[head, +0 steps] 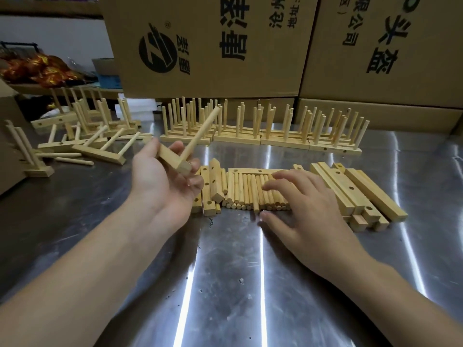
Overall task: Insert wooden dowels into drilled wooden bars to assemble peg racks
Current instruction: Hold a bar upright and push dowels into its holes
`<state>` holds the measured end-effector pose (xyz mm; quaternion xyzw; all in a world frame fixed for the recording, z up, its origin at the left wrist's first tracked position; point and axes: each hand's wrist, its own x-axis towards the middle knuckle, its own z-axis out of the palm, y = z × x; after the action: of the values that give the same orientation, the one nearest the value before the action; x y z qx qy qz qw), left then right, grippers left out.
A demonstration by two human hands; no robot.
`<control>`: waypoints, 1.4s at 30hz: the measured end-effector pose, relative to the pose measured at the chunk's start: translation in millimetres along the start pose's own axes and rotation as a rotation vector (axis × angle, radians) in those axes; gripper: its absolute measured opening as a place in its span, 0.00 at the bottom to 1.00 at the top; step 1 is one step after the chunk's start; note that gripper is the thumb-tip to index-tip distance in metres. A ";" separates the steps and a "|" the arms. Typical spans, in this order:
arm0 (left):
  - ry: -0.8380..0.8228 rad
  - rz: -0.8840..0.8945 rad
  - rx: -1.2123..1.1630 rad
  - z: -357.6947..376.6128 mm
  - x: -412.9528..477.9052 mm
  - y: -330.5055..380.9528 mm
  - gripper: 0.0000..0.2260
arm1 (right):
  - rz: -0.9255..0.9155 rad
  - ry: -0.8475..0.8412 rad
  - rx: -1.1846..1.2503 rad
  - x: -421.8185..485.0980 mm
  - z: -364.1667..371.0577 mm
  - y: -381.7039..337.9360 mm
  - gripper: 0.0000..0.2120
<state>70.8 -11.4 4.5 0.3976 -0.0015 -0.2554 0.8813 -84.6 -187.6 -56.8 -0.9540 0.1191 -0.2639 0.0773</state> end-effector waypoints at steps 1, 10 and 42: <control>-0.003 0.000 0.001 0.0 -0.4 -0.2 0.17 | -0.006 -0.027 -0.015 0.6 0.8 -1.5 0.22; 0.014 -0.011 0.052 2.1 -2.4 -5.3 0.17 | -0.054 0.302 0.350 2.0 -10.2 -16.7 0.08; -0.383 -0.443 -0.121 -0.1 -10.6 -23.9 0.24 | 0.258 0.211 1.227 -0.2 -31.1 -23.8 0.12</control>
<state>50.9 -19.8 -10.2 0.2797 -0.0656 -0.5115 0.8099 -96.5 -167.3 -25.5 -0.6831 0.0674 -0.3652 0.6289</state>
